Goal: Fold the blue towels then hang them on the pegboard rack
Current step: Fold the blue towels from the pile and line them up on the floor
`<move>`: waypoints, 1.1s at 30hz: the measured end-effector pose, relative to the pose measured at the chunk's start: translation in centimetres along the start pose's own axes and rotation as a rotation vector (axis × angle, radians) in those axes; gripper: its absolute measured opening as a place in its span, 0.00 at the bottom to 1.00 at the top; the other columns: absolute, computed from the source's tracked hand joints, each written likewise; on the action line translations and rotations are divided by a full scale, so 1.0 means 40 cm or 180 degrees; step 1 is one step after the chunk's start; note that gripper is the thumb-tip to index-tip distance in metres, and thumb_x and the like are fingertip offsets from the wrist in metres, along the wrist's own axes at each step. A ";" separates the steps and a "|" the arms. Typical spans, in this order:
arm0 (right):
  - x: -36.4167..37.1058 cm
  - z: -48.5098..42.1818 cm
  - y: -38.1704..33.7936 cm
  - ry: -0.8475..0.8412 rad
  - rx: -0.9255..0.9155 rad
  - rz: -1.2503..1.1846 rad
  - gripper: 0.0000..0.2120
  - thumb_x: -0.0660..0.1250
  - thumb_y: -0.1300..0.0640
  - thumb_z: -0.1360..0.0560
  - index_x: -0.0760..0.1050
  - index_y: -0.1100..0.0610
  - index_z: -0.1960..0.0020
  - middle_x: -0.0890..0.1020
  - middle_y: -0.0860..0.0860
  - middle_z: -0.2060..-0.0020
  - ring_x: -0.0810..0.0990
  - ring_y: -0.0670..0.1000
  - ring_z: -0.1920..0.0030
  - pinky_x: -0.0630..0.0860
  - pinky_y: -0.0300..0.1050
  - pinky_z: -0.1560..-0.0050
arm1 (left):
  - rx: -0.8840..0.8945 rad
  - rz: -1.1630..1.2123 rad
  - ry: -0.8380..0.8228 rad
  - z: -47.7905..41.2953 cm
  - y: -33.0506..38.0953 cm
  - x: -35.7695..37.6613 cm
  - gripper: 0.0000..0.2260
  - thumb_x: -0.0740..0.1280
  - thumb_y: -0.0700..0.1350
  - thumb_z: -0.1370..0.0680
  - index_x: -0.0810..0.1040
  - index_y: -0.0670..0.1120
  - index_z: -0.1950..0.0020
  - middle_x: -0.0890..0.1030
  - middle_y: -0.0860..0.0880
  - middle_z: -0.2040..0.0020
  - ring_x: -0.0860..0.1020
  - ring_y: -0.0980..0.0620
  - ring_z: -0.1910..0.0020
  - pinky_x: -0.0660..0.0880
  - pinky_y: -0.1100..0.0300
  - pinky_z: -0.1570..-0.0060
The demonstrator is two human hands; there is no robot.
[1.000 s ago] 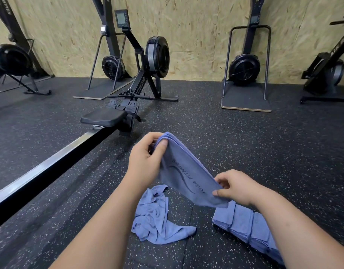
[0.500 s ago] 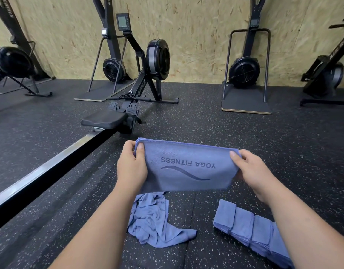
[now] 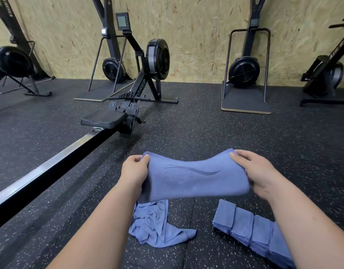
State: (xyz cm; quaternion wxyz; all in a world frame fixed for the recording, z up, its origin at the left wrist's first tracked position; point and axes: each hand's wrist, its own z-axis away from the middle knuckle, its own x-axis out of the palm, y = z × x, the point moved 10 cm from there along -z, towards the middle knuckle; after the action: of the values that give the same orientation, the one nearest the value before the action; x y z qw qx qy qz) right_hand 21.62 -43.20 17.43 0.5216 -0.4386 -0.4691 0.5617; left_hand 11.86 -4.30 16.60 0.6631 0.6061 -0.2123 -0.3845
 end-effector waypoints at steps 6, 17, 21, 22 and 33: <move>-0.038 0.009 -0.029 0.0262 -0.0467 0.0014 0.26 0.76 0.64 0.23 0.78 0.46 0.29 0.86 0.50 0.40 0.84 0.49 0.37 0.78 0.53 0.34 | 0.0142 0.0114 -0.0145 -0.001 0.009 -0.001 0.18 0.73 0.41 0.20 0.77 0.52 0.32 0.82 0.47 0.47 0.78 0.49 0.56 0.73 0.55 0.58; -0.046 0.038 -0.104 0.0505 -0.1096 0.0261 0.13 0.67 0.66 0.17 0.84 0.50 0.42 0.89 0.47 0.52 0.86 0.49 0.43 0.78 0.47 0.40 | 0.0957 0.0279 -0.0260 0.045 0.099 0.007 0.18 0.73 0.38 0.19 0.78 0.56 0.34 0.88 0.57 0.49 0.84 0.56 0.44 0.77 0.55 0.43; -0.043 0.039 -0.111 0.0352 -0.1161 0.0256 0.15 0.71 0.69 0.21 0.85 0.53 0.41 0.89 0.48 0.49 0.87 0.48 0.44 0.79 0.43 0.40 | 0.1009 0.0042 -0.0486 0.042 0.095 0.023 0.18 0.73 0.37 0.20 0.80 0.54 0.35 0.88 0.57 0.48 0.84 0.61 0.50 0.78 0.61 0.50; -0.038 0.041 -0.112 0.0249 -0.1175 0.0343 0.18 0.72 0.70 0.23 0.84 0.52 0.40 0.89 0.48 0.48 0.86 0.46 0.45 0.79 0.43 0.40 | 0.1054 -0.0070 -0.0527 0.041 0.095 0.028 0.19 0.74 0.36 0.21 0.81 0.54 0.35 0.88 0.56 0.48 0.84 0.61 0.51 0.79 0.60 0.47; -0.044 0.023 -0.099 0.0267 -0.1397 0.2161 0.28 0.76 0.68 0.30 0.83 0.40 0.40 0.86 0.37 0.48 0.84 0.44 0.48 0.81 0.50 0.41 | 0.1803 -0.1778 -0.0491 0.062 0.116 0.061 0.18 0.74 0.40 0.26 0.83 0.58 0.39 0.82 0.60 0.45 0.79 0.58 0.47 0.72 0.62 0.48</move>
State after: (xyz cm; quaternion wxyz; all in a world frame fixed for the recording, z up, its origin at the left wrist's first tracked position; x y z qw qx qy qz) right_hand 21.55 -44.95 21.51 0.2192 -0.6920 -0.3846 0.5702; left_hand 12.67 -7.89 21.07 0.3221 0.7685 -0.1861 -0.5206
